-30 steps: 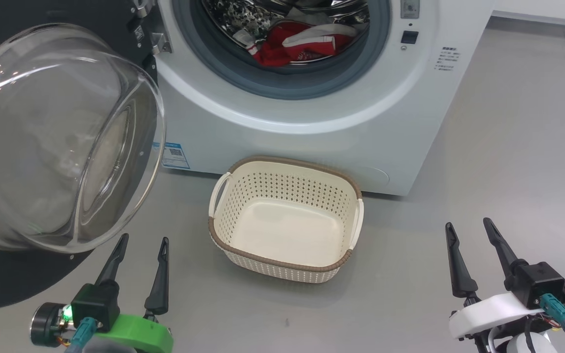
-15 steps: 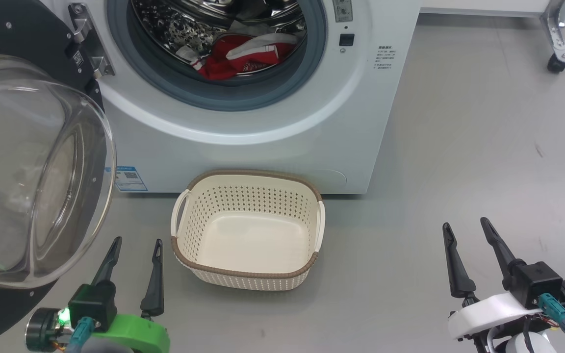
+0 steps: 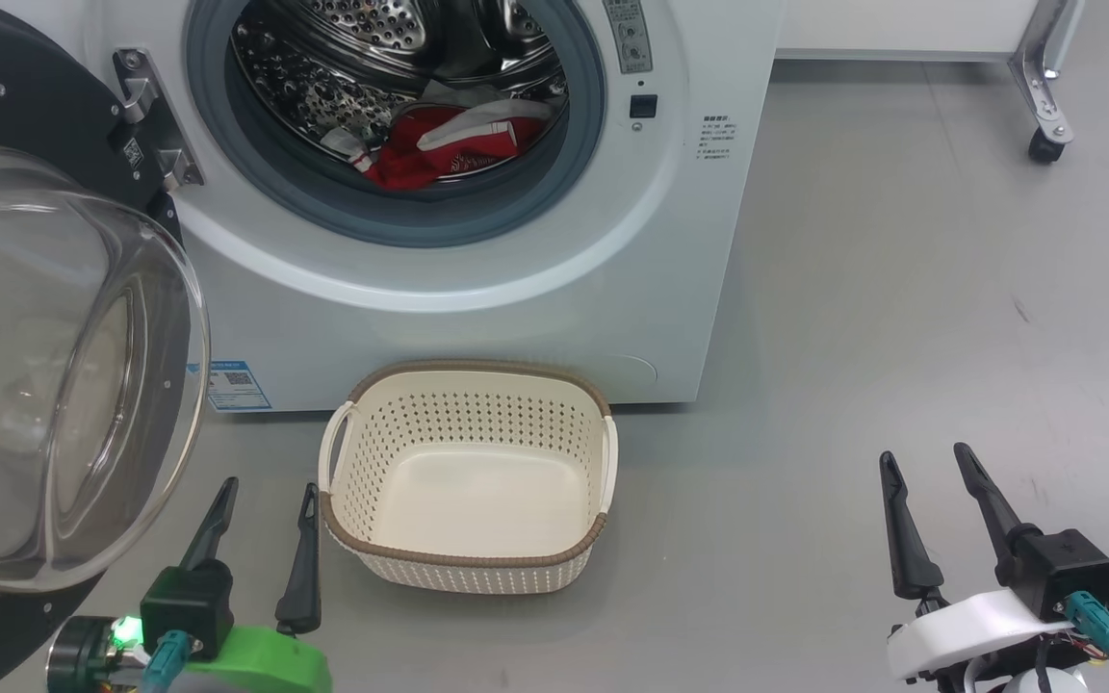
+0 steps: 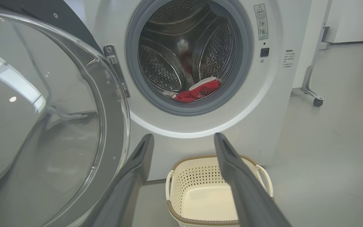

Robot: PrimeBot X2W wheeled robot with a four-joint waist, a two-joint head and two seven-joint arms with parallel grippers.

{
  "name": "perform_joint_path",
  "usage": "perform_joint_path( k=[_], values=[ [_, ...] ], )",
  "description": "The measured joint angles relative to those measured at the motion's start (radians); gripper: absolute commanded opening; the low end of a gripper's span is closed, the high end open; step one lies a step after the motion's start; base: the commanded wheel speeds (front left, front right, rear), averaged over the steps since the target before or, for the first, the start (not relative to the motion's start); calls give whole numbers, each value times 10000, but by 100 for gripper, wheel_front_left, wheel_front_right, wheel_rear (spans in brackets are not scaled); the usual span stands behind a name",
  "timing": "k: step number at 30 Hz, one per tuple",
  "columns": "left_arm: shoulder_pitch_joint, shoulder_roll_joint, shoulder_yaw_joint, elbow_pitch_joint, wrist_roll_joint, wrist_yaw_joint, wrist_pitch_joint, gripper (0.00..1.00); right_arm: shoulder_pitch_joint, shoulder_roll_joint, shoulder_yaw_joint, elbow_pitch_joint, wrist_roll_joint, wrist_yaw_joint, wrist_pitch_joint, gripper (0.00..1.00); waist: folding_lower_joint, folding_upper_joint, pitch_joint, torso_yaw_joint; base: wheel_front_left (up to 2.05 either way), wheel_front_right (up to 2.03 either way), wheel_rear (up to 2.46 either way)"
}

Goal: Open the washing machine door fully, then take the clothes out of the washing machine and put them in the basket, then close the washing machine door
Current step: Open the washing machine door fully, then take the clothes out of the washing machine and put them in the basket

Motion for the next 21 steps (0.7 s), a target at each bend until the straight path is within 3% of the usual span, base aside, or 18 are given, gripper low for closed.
perform_joint_path(
  k=[21],
  values=[
    [249,-2,69,-301,0,182,228,100,140,38,-46,-150,0,0,0,100,0,0,-100,4,0,0,0]
  ],
)
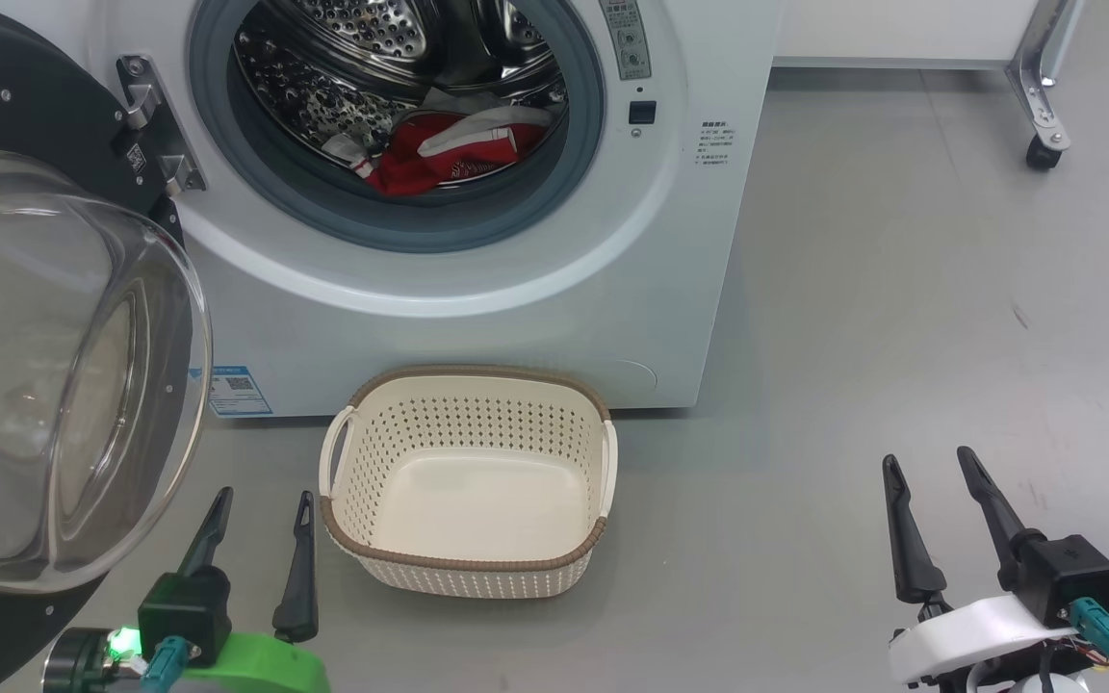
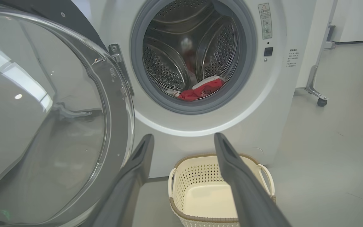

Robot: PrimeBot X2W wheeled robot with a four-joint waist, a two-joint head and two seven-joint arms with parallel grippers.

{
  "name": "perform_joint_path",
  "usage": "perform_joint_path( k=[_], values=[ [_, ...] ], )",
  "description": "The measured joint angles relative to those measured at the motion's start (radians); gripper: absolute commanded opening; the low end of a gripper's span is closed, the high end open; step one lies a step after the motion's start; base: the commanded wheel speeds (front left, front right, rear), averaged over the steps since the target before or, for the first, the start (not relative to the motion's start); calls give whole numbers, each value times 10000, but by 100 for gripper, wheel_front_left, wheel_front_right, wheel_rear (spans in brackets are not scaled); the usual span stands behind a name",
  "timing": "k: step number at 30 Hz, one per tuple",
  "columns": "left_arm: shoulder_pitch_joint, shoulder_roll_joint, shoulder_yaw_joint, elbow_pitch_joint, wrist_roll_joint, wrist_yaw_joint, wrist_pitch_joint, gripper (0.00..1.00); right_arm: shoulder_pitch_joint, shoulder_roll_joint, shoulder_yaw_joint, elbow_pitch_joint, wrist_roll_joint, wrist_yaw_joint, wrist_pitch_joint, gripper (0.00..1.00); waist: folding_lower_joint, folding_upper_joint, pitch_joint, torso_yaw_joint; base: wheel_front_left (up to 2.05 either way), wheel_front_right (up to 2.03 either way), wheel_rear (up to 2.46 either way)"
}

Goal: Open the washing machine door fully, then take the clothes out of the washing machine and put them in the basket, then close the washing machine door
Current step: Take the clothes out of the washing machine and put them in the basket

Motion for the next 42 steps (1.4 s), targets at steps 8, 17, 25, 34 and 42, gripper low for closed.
perform_joint_path(
  k=[8,17,25,34,42],
  values=[
    [89,-2,-46,-107,0,25,180,100,44,8,-40,-59,2,0,0,100,0,0,-1,3,0,0,0],
    [107,2,-117,-276,17,13,299,100,45,31,-58,-105,15,0,0,100,0,0,42,2,23,-23,0],
    [107,0,-113,-412,35,71,297,100,48,59,-59,-107,19,0,0,100,0,0,53,-14,59,-59,0],
    [107,-2,-136,-474,44,75,297,100,49,79,-44,-107,31,0,0,100,0,0,21,-11,94,-94,0],
    [107,6,-173,-474,153,82,270,100,49,84,-40,-102,31,0,0,100,0,0,-34,-14,120,-120,0]
  ],
)
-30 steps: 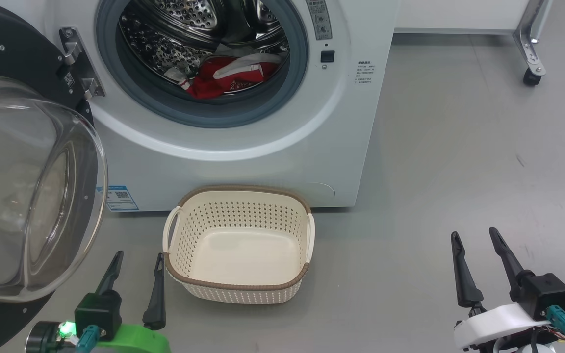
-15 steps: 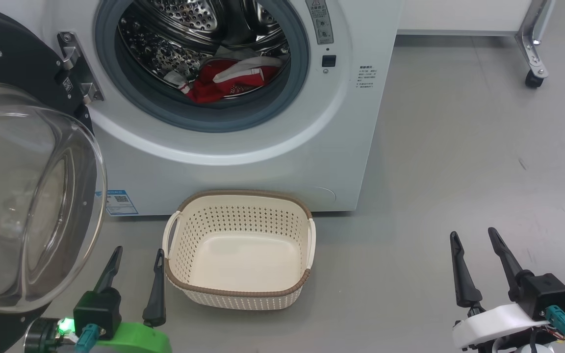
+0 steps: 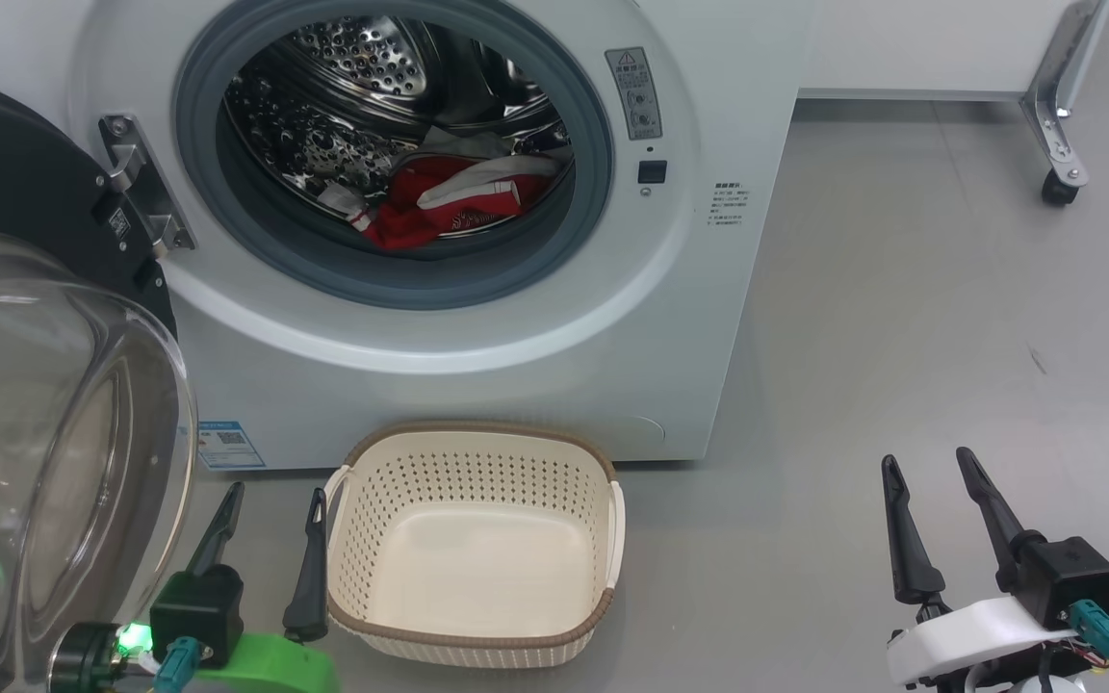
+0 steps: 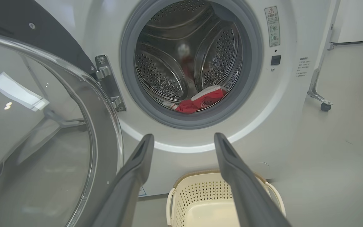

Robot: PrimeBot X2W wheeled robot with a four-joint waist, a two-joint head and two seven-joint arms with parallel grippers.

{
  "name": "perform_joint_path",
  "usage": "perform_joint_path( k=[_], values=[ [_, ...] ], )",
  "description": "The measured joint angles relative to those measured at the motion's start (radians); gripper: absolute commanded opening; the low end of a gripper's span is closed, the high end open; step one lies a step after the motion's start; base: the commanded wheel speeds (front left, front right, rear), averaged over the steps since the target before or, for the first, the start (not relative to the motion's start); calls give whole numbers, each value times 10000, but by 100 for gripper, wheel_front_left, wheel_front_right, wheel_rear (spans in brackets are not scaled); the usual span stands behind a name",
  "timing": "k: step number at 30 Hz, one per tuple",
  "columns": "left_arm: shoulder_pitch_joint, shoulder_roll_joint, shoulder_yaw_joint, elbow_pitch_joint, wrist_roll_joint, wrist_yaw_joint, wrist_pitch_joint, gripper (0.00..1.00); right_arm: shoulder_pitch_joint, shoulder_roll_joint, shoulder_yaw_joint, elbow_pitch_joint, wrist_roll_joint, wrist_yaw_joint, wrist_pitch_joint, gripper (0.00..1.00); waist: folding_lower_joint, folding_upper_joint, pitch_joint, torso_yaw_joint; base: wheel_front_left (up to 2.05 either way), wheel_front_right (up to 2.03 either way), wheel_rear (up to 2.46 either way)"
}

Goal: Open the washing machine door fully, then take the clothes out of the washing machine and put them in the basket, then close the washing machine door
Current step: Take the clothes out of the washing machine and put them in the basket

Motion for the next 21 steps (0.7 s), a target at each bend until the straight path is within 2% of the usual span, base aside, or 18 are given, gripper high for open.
perform_joint_path(
  k=[11,21],
  values=[
    [4,2,27,15,71,88,-13,100,3,6,17,50,0,15,0,100,0,0,-104,-13,91,-91,0],
    [38,2,23,15,142,121,-12,100,12,19,73,79,2,25,0,100,0,0,-136,-34,48,-48,0]
  ],
)
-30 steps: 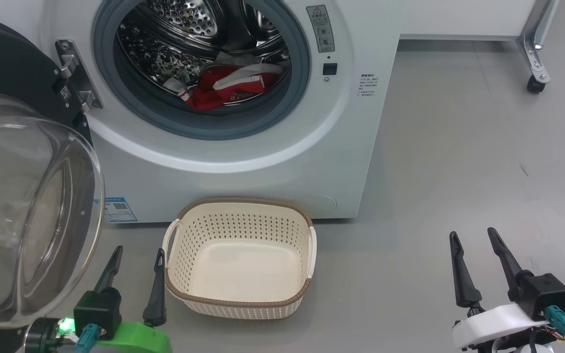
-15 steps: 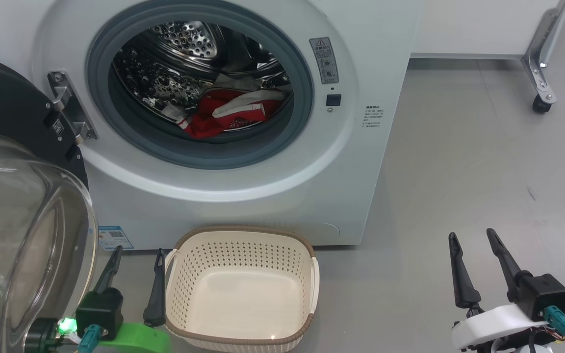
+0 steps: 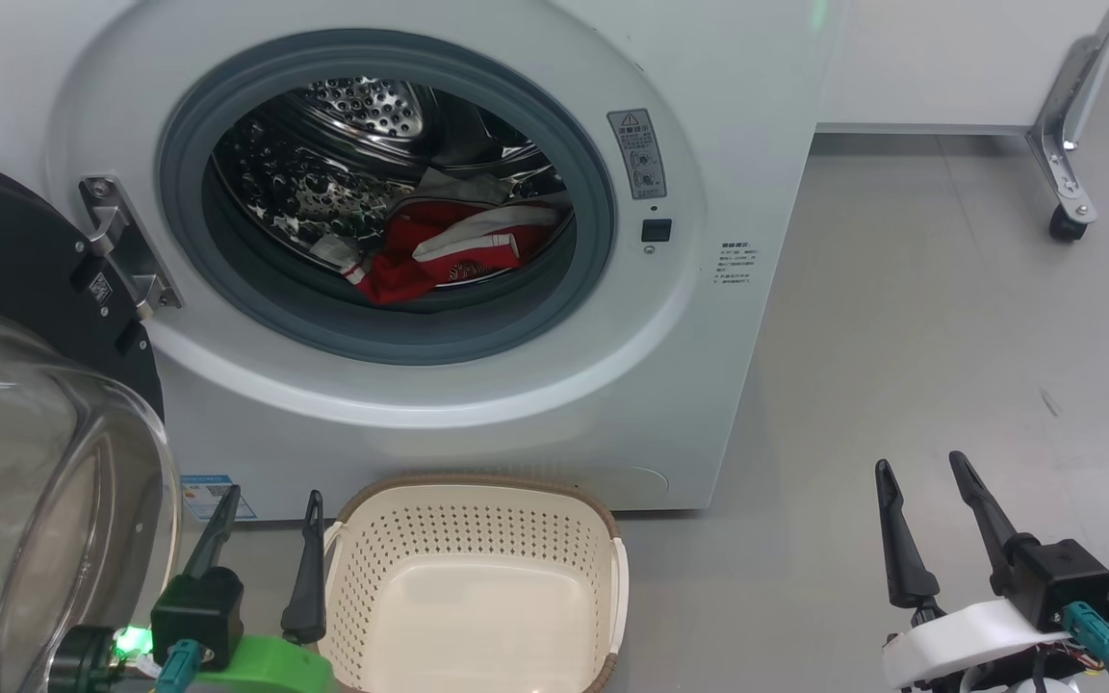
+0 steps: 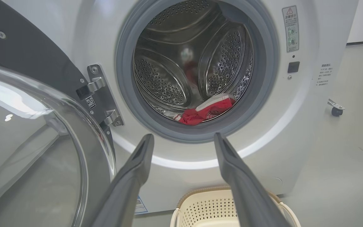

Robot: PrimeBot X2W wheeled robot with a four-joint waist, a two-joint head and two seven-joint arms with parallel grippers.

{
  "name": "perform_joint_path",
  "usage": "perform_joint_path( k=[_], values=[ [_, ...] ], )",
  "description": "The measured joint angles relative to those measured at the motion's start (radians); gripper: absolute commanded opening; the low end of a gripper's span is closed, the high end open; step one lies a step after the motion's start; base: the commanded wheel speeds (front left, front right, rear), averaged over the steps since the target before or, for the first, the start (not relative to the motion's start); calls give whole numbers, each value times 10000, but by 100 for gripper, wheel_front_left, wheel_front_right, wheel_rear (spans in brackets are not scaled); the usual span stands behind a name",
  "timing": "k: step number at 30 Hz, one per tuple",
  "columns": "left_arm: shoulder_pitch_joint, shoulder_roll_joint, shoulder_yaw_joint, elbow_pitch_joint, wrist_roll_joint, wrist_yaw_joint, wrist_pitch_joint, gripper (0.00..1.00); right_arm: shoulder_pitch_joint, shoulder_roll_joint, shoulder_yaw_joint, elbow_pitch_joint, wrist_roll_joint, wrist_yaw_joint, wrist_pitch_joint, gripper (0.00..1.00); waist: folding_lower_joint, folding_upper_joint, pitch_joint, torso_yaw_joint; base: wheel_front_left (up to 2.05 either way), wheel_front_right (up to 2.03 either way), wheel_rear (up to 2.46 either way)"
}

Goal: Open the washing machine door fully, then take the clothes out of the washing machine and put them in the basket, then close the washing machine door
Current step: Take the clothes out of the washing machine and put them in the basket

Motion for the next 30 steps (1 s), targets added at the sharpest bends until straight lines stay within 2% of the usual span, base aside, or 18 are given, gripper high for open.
perform_joint_path(
  k=[25,30],
  values=[
    [-9,-6,88,-56,-2,56,40,100,-16,10,182,-71,-4,40,0,100,0,0,486,-49,4,-4,0],
    [-160,-19,-163,79,-8,-98,155,100,-67,0,259,-197,-21,109,2,100,0,0,823,-138,0,0,0]
  ],
)
